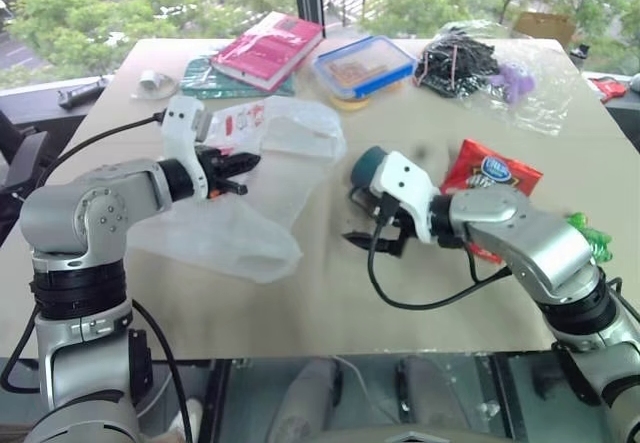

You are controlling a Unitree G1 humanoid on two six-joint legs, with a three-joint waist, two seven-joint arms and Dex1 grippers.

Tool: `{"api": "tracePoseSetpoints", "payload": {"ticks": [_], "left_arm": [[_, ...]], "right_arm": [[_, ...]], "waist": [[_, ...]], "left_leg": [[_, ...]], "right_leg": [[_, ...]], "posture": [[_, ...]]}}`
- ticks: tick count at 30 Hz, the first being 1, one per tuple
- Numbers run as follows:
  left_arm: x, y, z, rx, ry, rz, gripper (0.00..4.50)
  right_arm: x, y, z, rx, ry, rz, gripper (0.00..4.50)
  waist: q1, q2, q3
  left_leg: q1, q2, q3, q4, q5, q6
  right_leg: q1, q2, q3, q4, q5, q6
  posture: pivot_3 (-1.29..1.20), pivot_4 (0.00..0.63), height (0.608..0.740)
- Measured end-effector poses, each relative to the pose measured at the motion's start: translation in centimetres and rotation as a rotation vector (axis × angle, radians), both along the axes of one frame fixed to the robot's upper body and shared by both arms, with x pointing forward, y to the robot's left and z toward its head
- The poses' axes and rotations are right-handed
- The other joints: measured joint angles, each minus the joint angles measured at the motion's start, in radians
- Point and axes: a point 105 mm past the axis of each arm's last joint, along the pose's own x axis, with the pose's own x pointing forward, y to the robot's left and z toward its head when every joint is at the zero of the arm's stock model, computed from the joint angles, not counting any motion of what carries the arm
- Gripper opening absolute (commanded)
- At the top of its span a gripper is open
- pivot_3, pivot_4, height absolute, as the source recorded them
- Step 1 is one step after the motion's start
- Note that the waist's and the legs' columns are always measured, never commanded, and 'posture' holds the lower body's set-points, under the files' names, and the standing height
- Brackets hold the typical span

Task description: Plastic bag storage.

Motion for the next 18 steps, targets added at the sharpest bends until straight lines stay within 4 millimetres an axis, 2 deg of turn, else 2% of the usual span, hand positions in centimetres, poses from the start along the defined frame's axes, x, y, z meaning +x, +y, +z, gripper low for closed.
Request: {"api": "tracePoseSetpoints", "payload": {"ticks": [6,8,10,16,18], "left_arm": [[0.0,0.0,0.0,0.002,-0.001,0.003,0.02],[-0.1,0.0,0.1,0.005,-0.003,0.005,0.0],[-0.1,-0.1,0.2,0.006,-0.005,0.006,0.0],[-0.3,-0.2,0.3,0.005,-0.005,-0.001,0.0],[-0.3,-0.2,0.3,0.008,-0.006,-0.001,0.0]], "right_arm": [[2.3,-0.3,-2.5,-0.045,0.051,-0.11,4.5],[3.2,-0.5,-3.3,-0.078,0.045,-0.154,3.95],[3.6,-0.7,-4.1,-0.111,0.036,-0.178,3.14],[5.0,-1.1,-4.5,-0.181,-0.08,-0.213,0.33],[5.2,-1.1,-3.7,-0.181,-0.143,-0.198,0.15]], "waist": [[0.0,0.0,0.0],[0.0,0.0,0.0],[0.0,0.0,0.0],[-0.001,0.0,0.0],[-0.001,0.0,0.0]], "left_leg": [[0.0,0.0,0.0,0.0,0.0,0.0],[0.0,0.0,0.0,0.0,0.0,0.0],[0.0,0.0,0.0,0.0,0.0,0.0],[0.0,0.0,0.0,0.0,0.0,0.0],[0.0,0.0,0.0,0.0,0.0,0.0]], "right_leg": [[0.0,0.0,0.0,0.0,0.0,0.0],[0.0,0.0,0.0,0.0,0.0,0.0],[0.0,0.0,0.0,0.0,0.0,0.0],[0.0,0.0,0.0,0.0,0.0,0.0],[0.0,0.0,0.0,0.0,0.0,0.0]], "posture": [[0.0,0.15,0.74],[0.0,0.15,0.74],[0.0,0.15,0.74],[0.0,0.15,0.74],[0.0,0.15,0.74]]}}
